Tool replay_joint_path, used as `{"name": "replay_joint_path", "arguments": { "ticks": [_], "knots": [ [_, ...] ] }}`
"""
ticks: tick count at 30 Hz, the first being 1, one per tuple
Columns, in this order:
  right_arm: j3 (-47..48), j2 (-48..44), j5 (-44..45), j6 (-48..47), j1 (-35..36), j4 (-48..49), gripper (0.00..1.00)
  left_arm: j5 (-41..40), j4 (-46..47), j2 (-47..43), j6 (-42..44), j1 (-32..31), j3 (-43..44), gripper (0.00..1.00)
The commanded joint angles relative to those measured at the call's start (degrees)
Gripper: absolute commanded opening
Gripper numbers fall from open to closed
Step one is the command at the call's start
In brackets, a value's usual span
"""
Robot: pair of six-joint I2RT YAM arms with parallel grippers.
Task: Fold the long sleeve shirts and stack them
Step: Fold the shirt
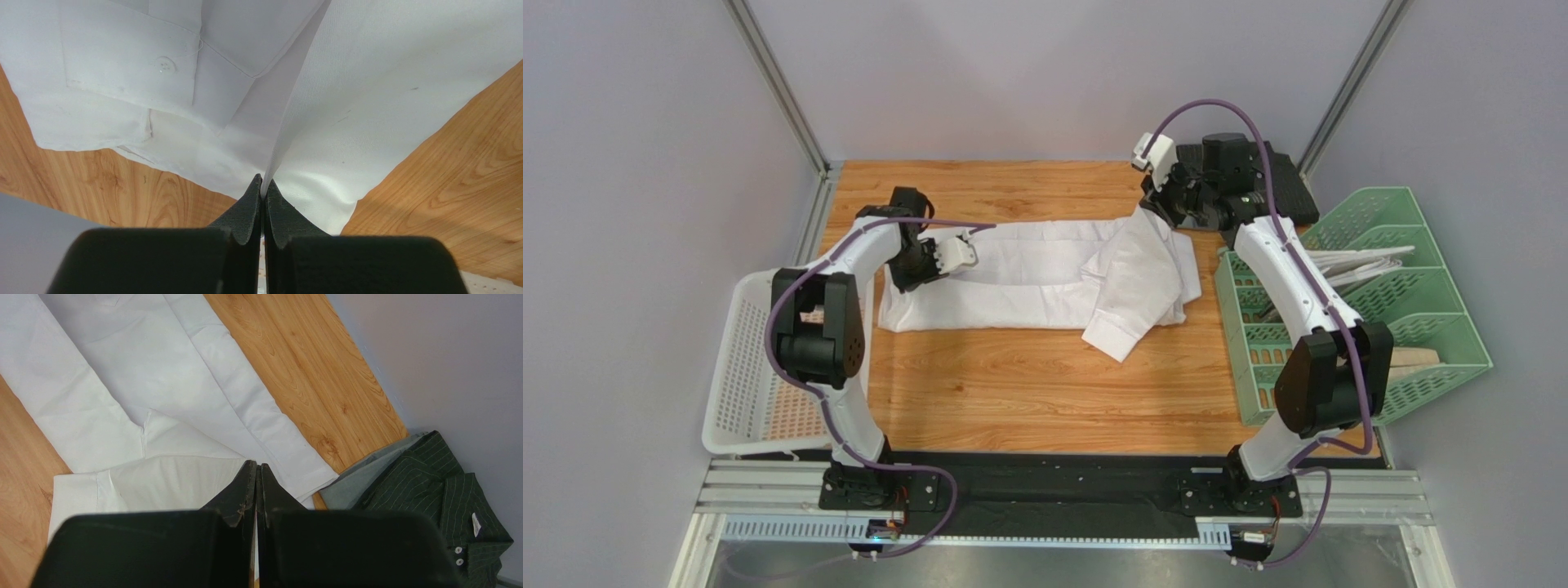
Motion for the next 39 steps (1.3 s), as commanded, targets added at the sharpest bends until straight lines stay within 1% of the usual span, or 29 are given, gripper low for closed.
{"name": "replay_joint_path", "arguments": {
  "ticks": [1, 9, 15, 16, 17, 18, 19, 20, 21, 22, 23, 24, 25, 26, 28, 29, 30, 32, 33, 34, 35, 36, 38, 39],
  "knots": [
    [0.7, 1.7, -0.4, -2.0, -0.2, 2.4, 0.0, 0.8, 0.8, 1.2, -0.8, 0.5, 2.4, 0.0],
    [3.8, 8.8, -1.0, 0.4, -0.1, 5.0, 0.0, 0.5, 1.3, 3.5, -2.1, 0.6, 3.2, 0.0],
    [7.5, 14.2, 0.6, 3.2, 0.1, 6.4, 0.0, -2.0, 1.8, 5.8, -2.6, 1.3, 4.0, 0.0],
    [8.1, 15.2, 0.7, 4.0, 0.2, 6.5, 0.0, -1.8, 1.7, 6.0, -3.1, 1.5, 4.1, 0.01],
    [9.3, 15.8, 1.1, 4.7, 0.6, 6.6, 0.0, -1.6, 1.5, 6.3, -3.5, 1.8, 4.2, 0.05],
    [10.8, 16.6, 2.0, 5.1, 1.0, 5.0, 0.05, -1.7, 1.0, 6.3, -3.9, 2.0, 4.5, 0.07],
    [12.7, 17.3, 2.4, 5.9, 1.1, 2.8, 0.15, -1.4, 0.5, 6.1, -5.1, 2.1, 4.8, 0.11],
    [15.3, 19.7, 2.7, 5.9, 1.3, -0.7, 0.25, -0.6, -0.3, 5.3, -5.8, 2.4, 5.2, 0.19],
    [22.6, 21.0, 4.2, 5.9, 1.2, -10.1, 0.42, 0.6, -1.8, 4.6, -6.8, 2.6, 6.2, 0.24],
    [25.7, 22.2, 5.0, 5.8, 1.1, -15.0, 0.5, 3.4, -2.5, 3.6, -7.7, 2.9, 6.4, 0.27],
    [29.0, 24.1, 5.4, 4.3, 0.0, -24.6, 0.57, 5.0, -3.1, 1.1, -9.4, 3.2, 6.8, 0.34],
    [32.9, 24.6, 5.0, 3.5, -0.7, -28.9, 0.75, 6.5, -4.2, -0.1, -10.2, 3.2, 7.4, 0.37],
    [34.2, 24.6, 4.5, 2.8, -1.5, -32.6, 0.88, 9.9, -4.7, -1.3, -10.9, 3.2, 7.5, 0.39],
    [34.7, 24.1, 4.2, 2.1, -3.1, -38.2, 0.93, 11.5, -5.1, -2.9, -12.7, 3.2, 7.7, 0.44],
    [33.4, 22.5, 2.9, 2.6, -4.8, -41.9, 0.93, 14.0, -5.9, -3.4, -14.5, 3.1, 8.9, 0.45],
    [32.2, 21.5, 1.5, 3.3, -6.8, -44.4, 0.9, 14.5, -6.5, -2.5, -15.5, 3.1, 9.5, 0.45],
    [30.2, 18.9, -2.1, 4.4, -7.7, -45.5, 0.82, 14.9, -7.8, -2.1, -16.0, 3.1, 10.6, 0.45],
    [21.8, 15.6, -4.3, 5.4, -9.7, -45.6, 0.71, 15.7, -8.2, -1.4, -16.8, 3.1, 10.8, 0.45],
    [18.7, 12.7, -5.9, 5.4, -9.9, -45.4, 0.6, 16.0, -7.6, -1.4, -17.8, 3.1, 10.0, 0.45],
    [15.7, 11.0, -6.3, 5.2, -10.1, -44.9, 0.55, 16.6, -7.2, -1.4, -18.2, 3.1, 9.7, 0.45],
    [8.8, 9.5, -6.3, 5.1, -10.1, -42.6, 0.5, 16.7, -7.0, -1.2, -18.7, 3.1, 9.2, 0.45],
    [6.0, 8.4, -6.2, 5.0, -10.2, -41.3, 0.4, 16.6, -6.6, -0.8, -19.4, 3.1, 8.5, 0.45],
    [-1.6, 5.7, -6.1, 4.8, -10.1, -37.9, 0.3, 15.5, -6.3, 0.0, -19.8, 3.1, 7.8, 0.45],
    [-3.7, 5.1, -5.6, 4.5, -10.0, -37.0, 0.23, 15.0, -5.7, 0.3, -19.8, 3.1, 6.9, 0.45]
  ]
}}
